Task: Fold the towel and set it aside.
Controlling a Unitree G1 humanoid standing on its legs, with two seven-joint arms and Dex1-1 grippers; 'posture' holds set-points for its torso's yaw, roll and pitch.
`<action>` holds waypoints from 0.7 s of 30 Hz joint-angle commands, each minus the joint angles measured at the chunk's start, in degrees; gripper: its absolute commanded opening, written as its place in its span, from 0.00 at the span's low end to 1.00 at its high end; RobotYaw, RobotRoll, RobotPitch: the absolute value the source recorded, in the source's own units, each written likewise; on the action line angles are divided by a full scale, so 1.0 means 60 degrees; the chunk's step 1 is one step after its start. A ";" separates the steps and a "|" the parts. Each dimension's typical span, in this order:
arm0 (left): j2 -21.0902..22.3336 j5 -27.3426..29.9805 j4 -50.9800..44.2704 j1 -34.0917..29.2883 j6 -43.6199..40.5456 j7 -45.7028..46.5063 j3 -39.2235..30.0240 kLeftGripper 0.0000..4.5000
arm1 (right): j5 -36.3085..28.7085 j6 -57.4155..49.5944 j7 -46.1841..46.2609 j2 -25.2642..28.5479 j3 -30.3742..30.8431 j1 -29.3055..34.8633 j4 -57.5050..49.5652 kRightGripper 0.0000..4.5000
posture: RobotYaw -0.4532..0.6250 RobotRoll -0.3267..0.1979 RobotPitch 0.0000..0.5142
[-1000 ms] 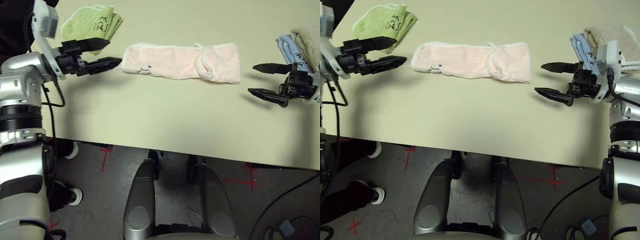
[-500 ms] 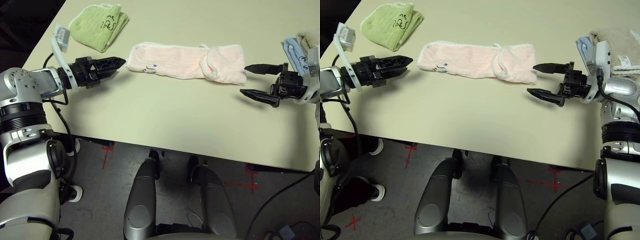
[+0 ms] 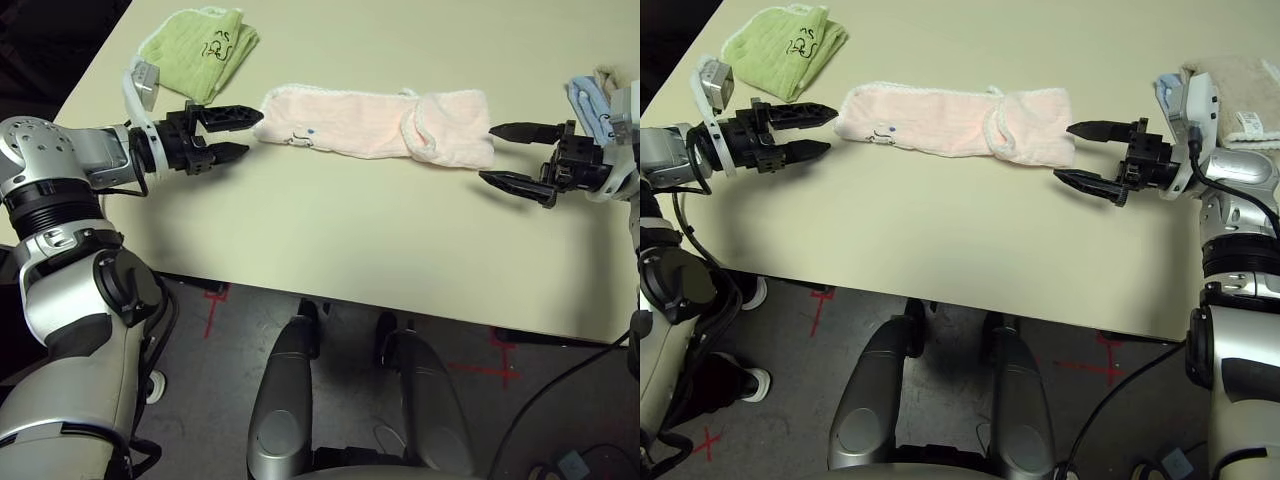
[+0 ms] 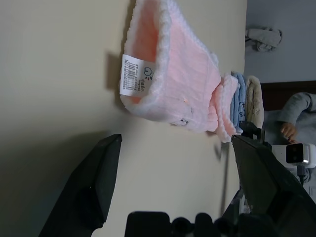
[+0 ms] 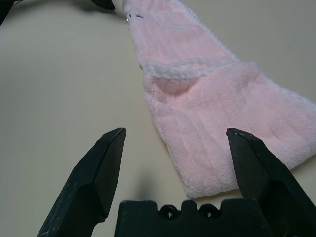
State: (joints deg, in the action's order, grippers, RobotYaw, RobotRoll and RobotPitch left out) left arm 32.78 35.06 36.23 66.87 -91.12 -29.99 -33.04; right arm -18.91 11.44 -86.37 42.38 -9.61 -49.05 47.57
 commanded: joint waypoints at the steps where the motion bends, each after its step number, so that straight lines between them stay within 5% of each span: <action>1: -0.0228 -0.0052 0.0035 -0.0047 0.0312 0.0226 0.0031 1.00 | 0.0098 0.0109 -0.0075 0.0094 0.0028 -0.0003 0.0182 0.99 | 0.57 0.62 0.77; 12: -0.0694 -0.0383 0.1091 0.0118 0.2741 0.0780 0.0352 1.00 | 0.0122 0.0061 -0.0101 0.0193 0.0031 -0.0038 0.0196 0.99 | 0.55 0.62 0.78; 21: -0.0568 -0.0213 0.1513 0.0319 0.2872 0.0564 0.0741 1.00 | 0.0173 0.0223 0.0137 0.0191 0.0028 0.0092 0.0003 0.99 | 0.55 0.62 0.78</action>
State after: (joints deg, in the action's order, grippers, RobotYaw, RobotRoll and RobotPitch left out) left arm 29.07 34.64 43.60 69.42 -73.25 -26.77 -30.17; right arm -18.60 12.09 -85.51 42.40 -9.59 -49.90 48.58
